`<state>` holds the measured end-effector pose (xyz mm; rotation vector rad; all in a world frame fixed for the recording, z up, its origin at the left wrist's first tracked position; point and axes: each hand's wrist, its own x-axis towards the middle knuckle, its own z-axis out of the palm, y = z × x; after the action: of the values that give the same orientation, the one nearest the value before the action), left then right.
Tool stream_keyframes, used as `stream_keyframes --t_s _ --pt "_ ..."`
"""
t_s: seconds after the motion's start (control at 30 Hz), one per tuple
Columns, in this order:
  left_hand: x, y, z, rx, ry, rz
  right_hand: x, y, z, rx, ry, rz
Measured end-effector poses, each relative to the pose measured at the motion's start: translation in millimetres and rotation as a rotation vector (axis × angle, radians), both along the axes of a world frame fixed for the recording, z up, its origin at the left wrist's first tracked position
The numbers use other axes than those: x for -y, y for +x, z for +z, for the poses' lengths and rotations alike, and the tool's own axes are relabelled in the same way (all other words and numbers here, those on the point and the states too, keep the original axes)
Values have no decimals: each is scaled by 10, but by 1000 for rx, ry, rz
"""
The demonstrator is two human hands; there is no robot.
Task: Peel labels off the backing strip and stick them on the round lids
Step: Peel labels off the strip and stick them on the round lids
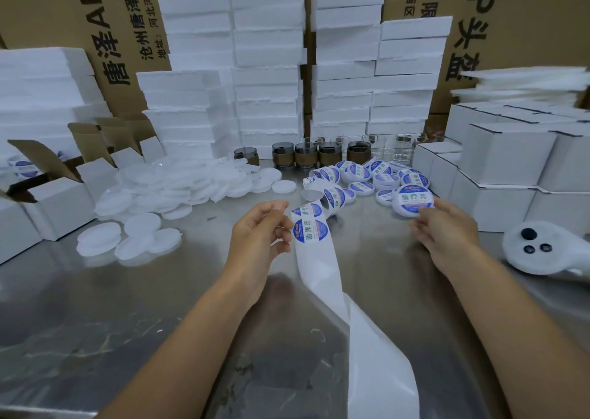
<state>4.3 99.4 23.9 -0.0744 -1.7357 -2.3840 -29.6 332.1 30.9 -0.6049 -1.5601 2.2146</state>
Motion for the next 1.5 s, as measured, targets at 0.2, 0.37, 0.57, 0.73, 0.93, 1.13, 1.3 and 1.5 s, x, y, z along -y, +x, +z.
stream_keyframes --t_s 0.2,0.37,0.57,0.73,0.93,1.13,1.3,1.5 --pt "-24 -16 1 -8 -7 -23 -91 -45 15 59 -186 23" --pt "-30 -34 2 8 -8 -13 -25 -58 7 89 -7 -57" --pt "-24 -20 -3 3 -29 11 379 222 -50 -355 903 48" --pt "219 -59 45 79 125 197 435 282 -191 -398 1269 180" --pt "979 -140 -57 167 -682 559 441 234 -219 -321 1320 213" --pt "1402 -172 -139 196 -1324 520 468 233 -211 -308 1403 223" --pt "1488 -206 -159 235 -1494 470 465 213 -214 -279 1412 230" --pt "1492 -243 -193 244 -1391 450 459 199 -208 -258 1412 251"
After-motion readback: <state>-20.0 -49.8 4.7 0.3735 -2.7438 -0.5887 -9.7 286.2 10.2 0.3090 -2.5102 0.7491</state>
